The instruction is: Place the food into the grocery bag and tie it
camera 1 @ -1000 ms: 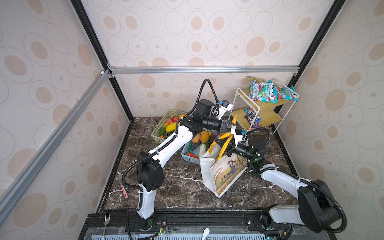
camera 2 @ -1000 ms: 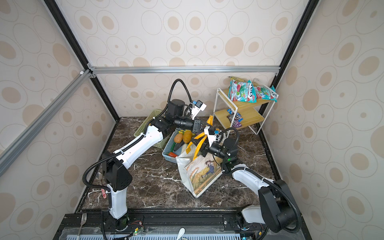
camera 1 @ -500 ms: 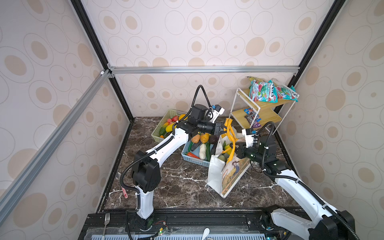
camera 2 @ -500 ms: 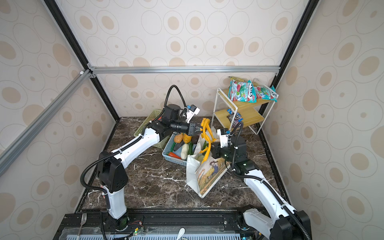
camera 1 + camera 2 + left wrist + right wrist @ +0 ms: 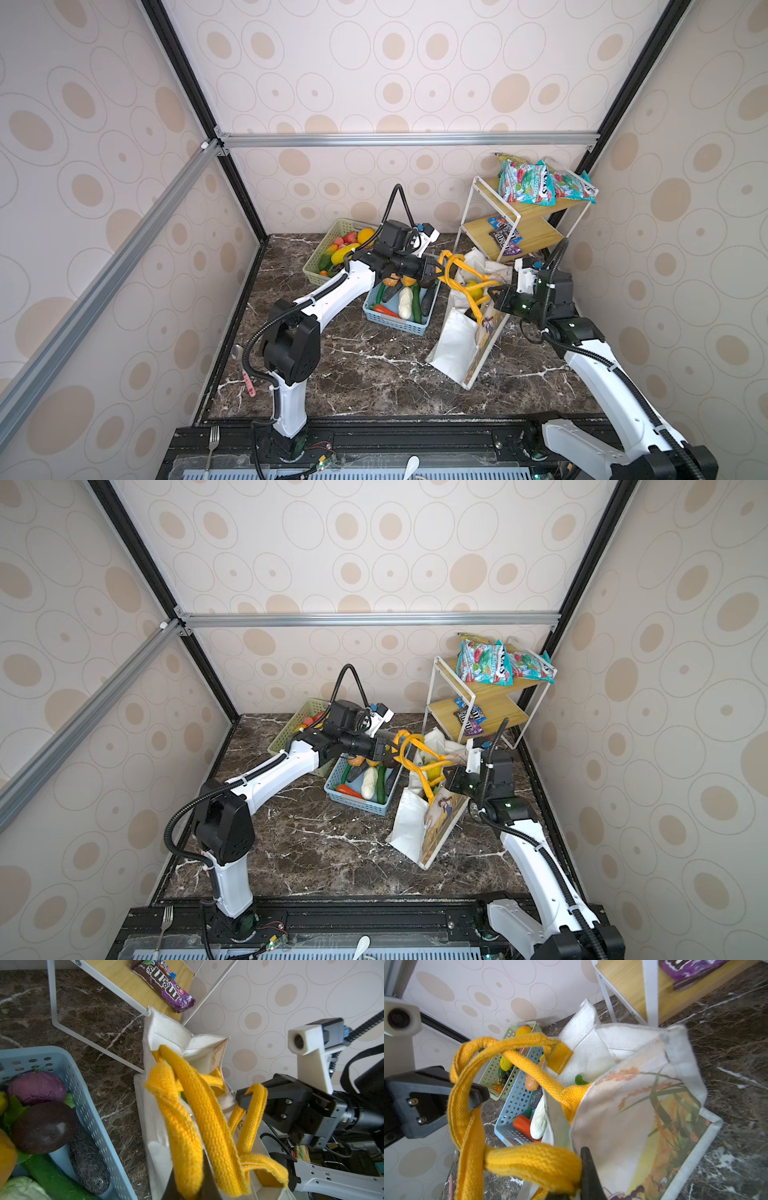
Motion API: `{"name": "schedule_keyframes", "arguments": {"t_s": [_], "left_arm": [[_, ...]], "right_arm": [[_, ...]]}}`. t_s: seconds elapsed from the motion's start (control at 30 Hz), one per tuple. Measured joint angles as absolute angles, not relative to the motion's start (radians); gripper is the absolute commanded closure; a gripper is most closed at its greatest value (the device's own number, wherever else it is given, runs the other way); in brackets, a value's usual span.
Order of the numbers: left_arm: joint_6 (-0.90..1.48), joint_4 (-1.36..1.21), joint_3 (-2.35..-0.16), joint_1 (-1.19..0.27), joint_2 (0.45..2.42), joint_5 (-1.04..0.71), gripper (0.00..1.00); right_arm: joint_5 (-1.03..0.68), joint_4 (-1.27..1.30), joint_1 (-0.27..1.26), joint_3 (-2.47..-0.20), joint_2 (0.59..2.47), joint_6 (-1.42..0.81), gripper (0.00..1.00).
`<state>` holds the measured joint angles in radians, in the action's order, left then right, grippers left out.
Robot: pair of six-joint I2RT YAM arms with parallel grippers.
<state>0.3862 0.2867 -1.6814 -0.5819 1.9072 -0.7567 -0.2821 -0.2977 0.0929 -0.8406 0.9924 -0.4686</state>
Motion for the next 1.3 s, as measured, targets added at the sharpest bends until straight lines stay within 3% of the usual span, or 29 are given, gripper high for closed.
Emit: {"name": "schedule_keyframes", "arguments": {"t_s": [0.43,1.3], "left_arm": [[0.378,0.329,-1.574,-0.533,1.908,-0.714,1.0],[0.377,0.295,-1.527,-0.493,1.91,-0.72,1.0]], "right_arm": [[-0.251,-0.353,-0.043,-0.776,0.949,-0.532,1.0],[-0.411,-0.358,-0.181,-0.733,1.068,-0.5,0.96]]}}
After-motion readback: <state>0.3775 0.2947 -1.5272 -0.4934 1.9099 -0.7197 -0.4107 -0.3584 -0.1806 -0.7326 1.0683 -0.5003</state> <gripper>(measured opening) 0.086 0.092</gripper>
